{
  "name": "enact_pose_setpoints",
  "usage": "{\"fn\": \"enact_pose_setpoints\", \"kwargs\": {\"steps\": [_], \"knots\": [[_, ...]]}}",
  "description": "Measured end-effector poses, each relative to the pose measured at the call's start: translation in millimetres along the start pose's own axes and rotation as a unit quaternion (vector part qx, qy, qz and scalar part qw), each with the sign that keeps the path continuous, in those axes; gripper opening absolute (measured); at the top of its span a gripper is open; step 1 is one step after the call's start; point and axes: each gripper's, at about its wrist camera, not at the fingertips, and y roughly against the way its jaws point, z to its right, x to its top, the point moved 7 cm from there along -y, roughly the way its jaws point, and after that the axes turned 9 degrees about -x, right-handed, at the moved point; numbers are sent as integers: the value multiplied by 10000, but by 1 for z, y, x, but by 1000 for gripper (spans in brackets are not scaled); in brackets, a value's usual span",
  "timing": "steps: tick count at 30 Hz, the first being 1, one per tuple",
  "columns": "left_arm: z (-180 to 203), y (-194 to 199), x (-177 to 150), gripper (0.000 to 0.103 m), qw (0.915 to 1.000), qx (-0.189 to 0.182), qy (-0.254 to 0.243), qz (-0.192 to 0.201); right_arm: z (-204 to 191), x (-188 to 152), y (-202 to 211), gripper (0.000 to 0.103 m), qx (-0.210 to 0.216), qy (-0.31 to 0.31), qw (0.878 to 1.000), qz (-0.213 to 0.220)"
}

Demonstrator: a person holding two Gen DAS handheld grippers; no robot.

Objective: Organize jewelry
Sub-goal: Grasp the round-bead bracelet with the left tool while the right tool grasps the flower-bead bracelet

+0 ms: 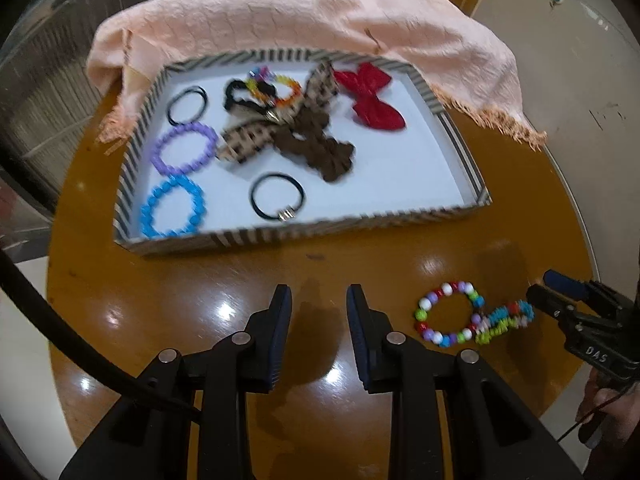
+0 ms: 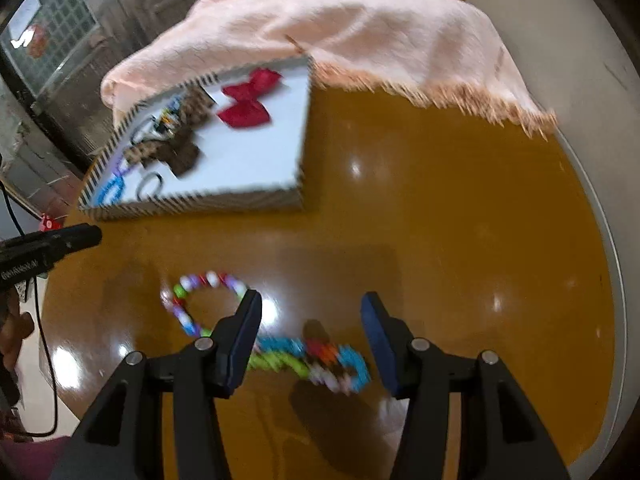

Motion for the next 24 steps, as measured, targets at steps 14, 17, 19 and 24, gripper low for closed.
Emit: {"fn": "enact_pose_setpoints", "kwargs": {"steps": [14, 17, 19, 24], "knots": [[30, -14, -12, 28, 9992, -25, -342, -211, 12, -36, -14, 54, -97, -67, 9994, -334], [32, -16, -12, 28, 9991, -14, -347, -230, 14, -36, -15, 54, -99, -78, 9993, -357], [32, -16, -12, 28, 9992, -17, -330, -239, 14, -37, -16, 54, -107, -63, 9992, -384], [35, -18, -11, 28, 9992, -42, -299, -250, 13, -38, -18, 54, -97, -25, 9990, -425]]}}
